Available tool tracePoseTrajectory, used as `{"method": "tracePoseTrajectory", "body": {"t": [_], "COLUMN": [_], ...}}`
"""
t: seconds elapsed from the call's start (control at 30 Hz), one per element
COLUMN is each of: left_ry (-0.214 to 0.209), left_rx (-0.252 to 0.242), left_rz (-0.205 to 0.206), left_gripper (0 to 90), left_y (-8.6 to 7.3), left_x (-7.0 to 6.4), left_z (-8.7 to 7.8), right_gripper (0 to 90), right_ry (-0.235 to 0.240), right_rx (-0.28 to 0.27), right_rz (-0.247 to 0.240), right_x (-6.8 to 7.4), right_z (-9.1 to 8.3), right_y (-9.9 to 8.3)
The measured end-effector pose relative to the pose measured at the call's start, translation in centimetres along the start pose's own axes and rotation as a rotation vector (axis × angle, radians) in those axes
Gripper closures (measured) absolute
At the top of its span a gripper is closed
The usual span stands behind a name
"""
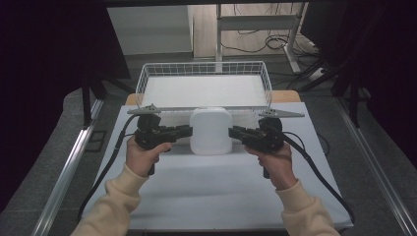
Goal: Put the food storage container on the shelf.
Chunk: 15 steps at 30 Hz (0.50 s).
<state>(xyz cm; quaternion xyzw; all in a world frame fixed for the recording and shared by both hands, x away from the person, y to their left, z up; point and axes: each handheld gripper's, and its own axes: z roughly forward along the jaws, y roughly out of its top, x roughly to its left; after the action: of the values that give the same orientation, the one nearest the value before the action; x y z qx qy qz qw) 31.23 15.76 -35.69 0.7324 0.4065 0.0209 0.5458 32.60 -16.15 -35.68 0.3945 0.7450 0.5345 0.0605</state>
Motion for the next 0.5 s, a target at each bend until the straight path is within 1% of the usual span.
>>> {"method": "tracePoseTrajectory", "body": {"t": [0.03, 0.2, 0.33, 0.5], "left_ry": [0.004, 0.006, -0.003, -0.002], "left_rx": [-0.001, -0.008, -0.012, -0.021], "left_rz": [0.004, 0.009, 0.005, 0.014], "left_gripper": [80.8, 80.7, 80.7, 80.7], "left_y": [0.3, 0.8, 1.4, 2.1], "left_x": [0.0, -0.1, 0.0, -0.1], "left_z": [-0.1, -0.2, -0.3, -0.3], "right_gripper": [78.0, 78.0, 78.0, 78.1], "right_ry": [-0.002, -0.007, -0.007, -0.008], "right_rx": [-0.003, -0.007, -0.010, -0.020], "right_rz": [-0.008, -0.017, -0.017, -0.019], "right_x": [0.1, 0.2, 0.3, 0.2], "right_z": [-0.1, -0.2, -0.3, -0.6], "right_y": [0.4, 1.1, 1.5, 2.2]}}
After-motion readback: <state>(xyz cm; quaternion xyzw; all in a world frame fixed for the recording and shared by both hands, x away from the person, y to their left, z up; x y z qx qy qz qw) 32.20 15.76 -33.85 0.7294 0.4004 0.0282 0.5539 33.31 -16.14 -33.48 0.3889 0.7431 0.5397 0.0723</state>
